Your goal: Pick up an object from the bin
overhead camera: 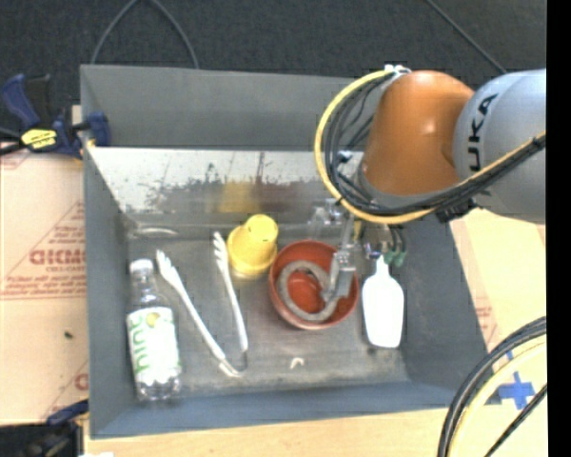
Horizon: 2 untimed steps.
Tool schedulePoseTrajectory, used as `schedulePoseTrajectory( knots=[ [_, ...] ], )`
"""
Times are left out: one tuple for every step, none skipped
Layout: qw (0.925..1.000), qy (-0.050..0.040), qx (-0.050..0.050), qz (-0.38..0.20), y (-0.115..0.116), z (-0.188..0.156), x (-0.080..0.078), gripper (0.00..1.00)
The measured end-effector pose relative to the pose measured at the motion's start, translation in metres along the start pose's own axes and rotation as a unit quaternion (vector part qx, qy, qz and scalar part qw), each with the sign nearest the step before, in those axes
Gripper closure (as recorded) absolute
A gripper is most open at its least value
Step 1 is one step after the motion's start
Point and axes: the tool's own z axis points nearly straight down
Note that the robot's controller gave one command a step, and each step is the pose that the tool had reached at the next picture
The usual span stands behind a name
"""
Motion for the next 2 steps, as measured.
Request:
schedulePoseTrajectory(
  knots=[
    [1.0, -0.0043, 0.0, 0.0, 0.0, -0.005, -0.002, 0.0],
    [0.9999, -0.0053, 0.0, 0.012, -0.03, 0.119, -0.047, 0.0]
  ],
)
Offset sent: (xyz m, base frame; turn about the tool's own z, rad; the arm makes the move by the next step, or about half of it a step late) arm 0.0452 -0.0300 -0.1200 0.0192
